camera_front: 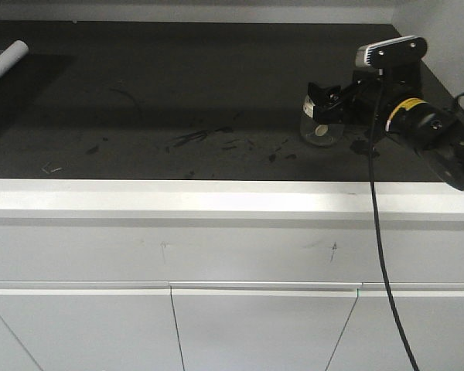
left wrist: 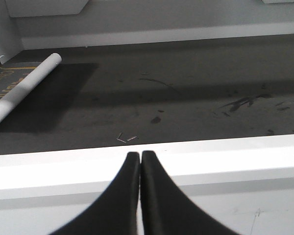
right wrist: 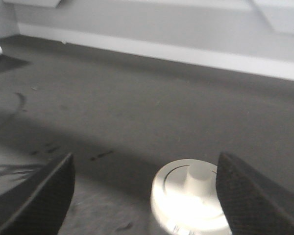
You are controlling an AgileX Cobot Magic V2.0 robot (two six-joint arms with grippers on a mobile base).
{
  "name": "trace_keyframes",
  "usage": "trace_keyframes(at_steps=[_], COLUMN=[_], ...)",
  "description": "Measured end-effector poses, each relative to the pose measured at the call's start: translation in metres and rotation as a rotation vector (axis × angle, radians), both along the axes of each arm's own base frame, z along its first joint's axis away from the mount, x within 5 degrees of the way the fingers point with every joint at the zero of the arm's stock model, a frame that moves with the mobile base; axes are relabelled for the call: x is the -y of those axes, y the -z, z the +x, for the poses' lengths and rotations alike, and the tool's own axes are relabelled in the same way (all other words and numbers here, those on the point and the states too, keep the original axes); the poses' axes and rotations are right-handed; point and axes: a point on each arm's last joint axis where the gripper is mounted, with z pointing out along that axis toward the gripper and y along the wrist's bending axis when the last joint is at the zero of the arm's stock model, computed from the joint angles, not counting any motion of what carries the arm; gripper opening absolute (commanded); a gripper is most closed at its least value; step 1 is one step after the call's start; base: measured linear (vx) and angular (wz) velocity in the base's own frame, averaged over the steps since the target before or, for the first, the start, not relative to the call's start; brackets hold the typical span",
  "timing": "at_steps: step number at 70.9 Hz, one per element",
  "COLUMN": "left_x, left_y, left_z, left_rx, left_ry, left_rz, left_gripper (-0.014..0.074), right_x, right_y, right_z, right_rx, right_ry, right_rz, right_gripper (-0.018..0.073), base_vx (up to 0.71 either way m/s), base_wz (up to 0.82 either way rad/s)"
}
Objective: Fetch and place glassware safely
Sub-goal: 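Reach the right gripper over the white-lidded glass jar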
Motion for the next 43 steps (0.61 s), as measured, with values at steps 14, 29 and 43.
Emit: trace_keyframes(at_steps=[14, 29, 43], left_x=[0.000, 0.000, 0.000], left_y=[0.000, 0.000, 0.000], left_z=[0.000, 0.000, 0.000], left_rx=[0.000, 0.000, 0.000], left_ry=[0.000, 0.000, 0.000], left_rz=[0.000, 0.000, 0.000], left_gripper=[-0.0007, -0.0007, -0.0007], right_x=[-0.002, -0.003, -0.001], right_y=[0.022, 0.040, 0.060], right_z=[0.041, 0.069, 0.080], right_rx=[-0.023, -0.021, -0.036], right_ry=[0.022, 0.026, 0.063], right_rz=[0.005, -0.012, -0.005], right_gripper=[0.0566, 0.0561, 0.0544], base_vx=[0.00, 0.00, 0.00], base_wz=[0.00, 0.00, 0.00])
